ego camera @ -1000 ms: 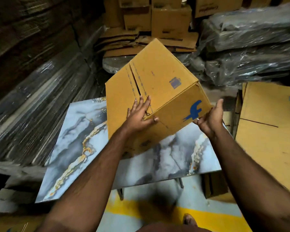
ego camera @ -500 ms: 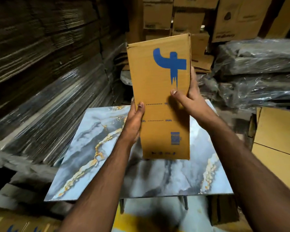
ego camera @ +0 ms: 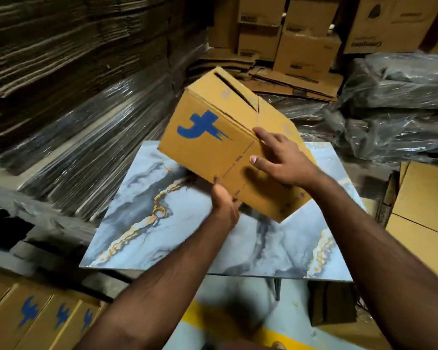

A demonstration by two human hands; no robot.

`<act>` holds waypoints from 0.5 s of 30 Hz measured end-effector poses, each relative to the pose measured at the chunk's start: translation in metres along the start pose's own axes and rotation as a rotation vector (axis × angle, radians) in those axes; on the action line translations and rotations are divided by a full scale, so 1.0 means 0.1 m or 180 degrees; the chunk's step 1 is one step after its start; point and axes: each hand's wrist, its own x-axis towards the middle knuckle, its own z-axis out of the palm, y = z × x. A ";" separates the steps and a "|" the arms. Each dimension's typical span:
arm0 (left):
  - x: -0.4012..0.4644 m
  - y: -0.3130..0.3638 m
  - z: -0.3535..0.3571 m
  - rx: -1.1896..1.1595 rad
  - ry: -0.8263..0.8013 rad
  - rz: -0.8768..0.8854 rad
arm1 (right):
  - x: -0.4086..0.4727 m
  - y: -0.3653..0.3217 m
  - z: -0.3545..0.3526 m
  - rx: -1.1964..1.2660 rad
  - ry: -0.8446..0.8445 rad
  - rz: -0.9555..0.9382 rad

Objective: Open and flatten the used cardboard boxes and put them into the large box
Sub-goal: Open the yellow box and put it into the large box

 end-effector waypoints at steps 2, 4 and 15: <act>-0.03 -0.13 -0.14 -0.0008 0.0032 -0.0689 | -0.03 0.00 0.09 -0.0630 -0.0092 0.0038; -0.07 -0.30 -0.27 0.0171 -0.0069 -0.1049 | -0.03 -0.01 0.23 -0.1020 -0.0158 0.0074; 0.07 -0.68 -0.75 0.1177 0.0158 -0.1470 | -0.33 0.51 1.00 0.0046 -0.0435 0.0173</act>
